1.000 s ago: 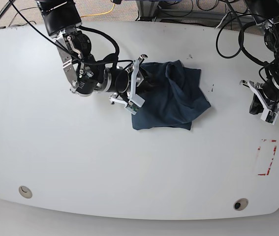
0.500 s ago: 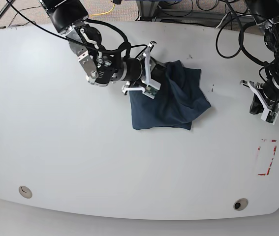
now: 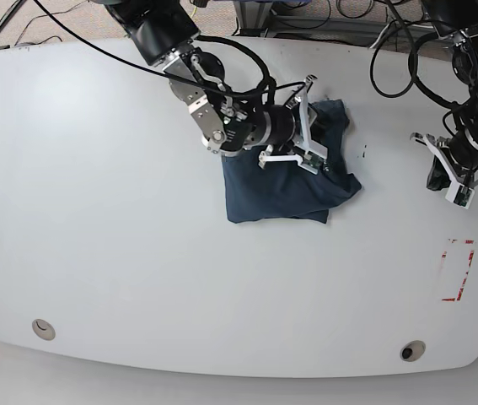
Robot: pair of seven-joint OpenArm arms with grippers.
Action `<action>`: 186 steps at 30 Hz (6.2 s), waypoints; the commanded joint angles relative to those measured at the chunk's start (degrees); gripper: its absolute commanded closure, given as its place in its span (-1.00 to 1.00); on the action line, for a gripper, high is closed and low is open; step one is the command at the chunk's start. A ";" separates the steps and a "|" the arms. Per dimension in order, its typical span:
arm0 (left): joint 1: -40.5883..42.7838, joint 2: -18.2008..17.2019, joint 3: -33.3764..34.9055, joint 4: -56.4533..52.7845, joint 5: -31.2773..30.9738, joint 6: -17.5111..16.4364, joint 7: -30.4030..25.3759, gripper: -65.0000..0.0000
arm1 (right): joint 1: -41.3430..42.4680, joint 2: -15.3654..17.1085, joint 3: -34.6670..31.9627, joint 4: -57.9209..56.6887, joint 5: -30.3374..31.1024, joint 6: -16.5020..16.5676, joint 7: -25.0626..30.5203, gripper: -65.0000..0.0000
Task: Layout the t-shirt on the table in an organized manner, then fold the t-shirt properly
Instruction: 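Grasp the bundle's edge with the right gripper and tuck it under, then grasp the bundle's opposite edge with the left gripper beside the right, then drag the folded bundle with the left gripper toward the table edge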
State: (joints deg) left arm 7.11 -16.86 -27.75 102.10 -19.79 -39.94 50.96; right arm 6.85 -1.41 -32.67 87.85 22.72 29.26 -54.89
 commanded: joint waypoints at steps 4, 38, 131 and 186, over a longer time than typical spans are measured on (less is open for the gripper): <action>0.40 -1.12 -0.43 1.06 -0.74 0.08 -1.16 1.00 | 5.68 -4.79 0.09 -4.03 0.80 0.24 3.25 0.60; 11.13 2.84 3.35 11.61 -2.76 -0.06 -0.98 1.00 | 18.33 9.37 2.12 -0.16 1.85 0.15 3.33 0.60; -3.47 9.70 25.68 -13.62 8.32 -0.06 -5.38 1.00 | 5.50 10.33 11.08 -8.95 1.94 2.17 17.58 0.62; -1.53 14.36 40.80 -14.76 8.32 27.42 -30.78 1.00 | -2.32 20.35 21.98 21.38 1.94 2.52 2.63 0.62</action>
State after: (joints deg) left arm 6.22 -2.22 12.05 87.88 -10.94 -12.78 23.66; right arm 3.88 18.70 -10.96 107.98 24.14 31.55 -53.63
